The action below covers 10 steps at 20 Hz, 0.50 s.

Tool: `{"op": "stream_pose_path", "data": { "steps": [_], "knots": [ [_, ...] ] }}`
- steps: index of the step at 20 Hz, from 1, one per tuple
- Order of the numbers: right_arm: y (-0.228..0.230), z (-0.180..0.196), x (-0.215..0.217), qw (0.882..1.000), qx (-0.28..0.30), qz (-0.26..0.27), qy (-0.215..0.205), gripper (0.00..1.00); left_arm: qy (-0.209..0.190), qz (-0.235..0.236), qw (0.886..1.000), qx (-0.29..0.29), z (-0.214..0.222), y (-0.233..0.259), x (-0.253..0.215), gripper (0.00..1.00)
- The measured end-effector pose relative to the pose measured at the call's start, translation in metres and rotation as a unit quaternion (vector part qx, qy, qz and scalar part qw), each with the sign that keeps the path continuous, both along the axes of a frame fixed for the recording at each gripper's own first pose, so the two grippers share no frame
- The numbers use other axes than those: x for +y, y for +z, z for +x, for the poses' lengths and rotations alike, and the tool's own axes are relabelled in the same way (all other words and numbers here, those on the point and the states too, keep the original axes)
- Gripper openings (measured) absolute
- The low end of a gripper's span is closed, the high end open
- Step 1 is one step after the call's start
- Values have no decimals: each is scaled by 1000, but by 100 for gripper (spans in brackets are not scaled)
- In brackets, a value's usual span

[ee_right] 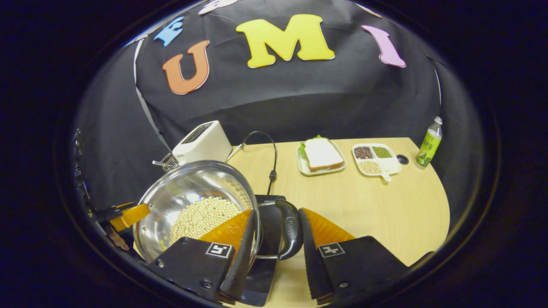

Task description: First push the handle of the pot to place it horizontally, then grasp the pot with both hands and set it on the induction cooktop.

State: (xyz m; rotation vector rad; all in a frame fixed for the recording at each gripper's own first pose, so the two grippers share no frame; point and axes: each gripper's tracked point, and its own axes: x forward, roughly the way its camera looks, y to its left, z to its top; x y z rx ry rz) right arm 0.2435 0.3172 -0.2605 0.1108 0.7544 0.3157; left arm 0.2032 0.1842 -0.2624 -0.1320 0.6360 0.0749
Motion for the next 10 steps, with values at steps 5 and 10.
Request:
{"op": "stream_pose_path", "data": {
  "steps": [5,10],
  "knots": [
    [-22,10,7,1000,-14,-19,7,58,7,-14,1000,17,5,-26,3,57],
    [-30,13,5,999,-33,-22,0,59,6,-26,1000,16,10,-38,0,57]
  ]
}}
